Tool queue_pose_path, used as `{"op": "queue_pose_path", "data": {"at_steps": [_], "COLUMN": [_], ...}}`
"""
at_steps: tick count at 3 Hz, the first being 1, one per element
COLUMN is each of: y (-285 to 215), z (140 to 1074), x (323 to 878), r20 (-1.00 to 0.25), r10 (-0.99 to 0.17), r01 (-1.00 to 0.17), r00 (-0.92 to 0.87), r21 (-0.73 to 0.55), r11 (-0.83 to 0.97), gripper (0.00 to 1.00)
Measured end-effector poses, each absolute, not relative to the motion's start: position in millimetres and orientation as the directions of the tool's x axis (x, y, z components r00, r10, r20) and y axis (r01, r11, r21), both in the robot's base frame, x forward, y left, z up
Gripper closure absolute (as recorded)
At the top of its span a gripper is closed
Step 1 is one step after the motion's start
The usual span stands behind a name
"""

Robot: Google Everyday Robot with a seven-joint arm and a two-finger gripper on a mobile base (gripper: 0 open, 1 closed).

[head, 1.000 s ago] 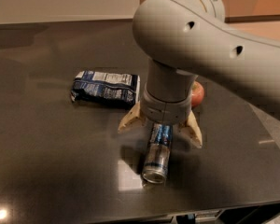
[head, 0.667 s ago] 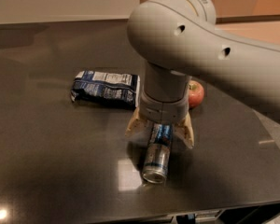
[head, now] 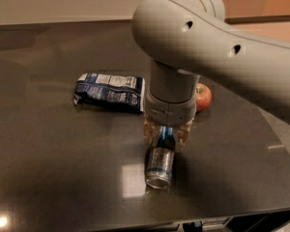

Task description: Place redbull can upright

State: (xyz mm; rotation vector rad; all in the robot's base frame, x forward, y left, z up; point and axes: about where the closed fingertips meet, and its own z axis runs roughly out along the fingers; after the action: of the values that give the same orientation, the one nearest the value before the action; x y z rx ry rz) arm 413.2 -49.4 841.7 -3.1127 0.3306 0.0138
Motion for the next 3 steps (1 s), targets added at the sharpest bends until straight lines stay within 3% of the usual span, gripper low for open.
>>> {"op": "queue_pose_path", "data": {"at_steps": [1,2,3], "y": [-43.5,-30.2,-14.2], "z": [860.8,884.6,905.5], "x": [421.4,437.0,449.6], "r20": [0.040,0.092,0.150], "r10": [-0.205,-0.173,-0.091], "r01": [-0.202,-0.156,-0.051], "r00": [0.978,0.981,0.984], "r21": [-0.067,-0.169,-0.253], "r11": [-0.977,-0.973,-0.966], "gripper": [0.87,1.00,1.00]}}
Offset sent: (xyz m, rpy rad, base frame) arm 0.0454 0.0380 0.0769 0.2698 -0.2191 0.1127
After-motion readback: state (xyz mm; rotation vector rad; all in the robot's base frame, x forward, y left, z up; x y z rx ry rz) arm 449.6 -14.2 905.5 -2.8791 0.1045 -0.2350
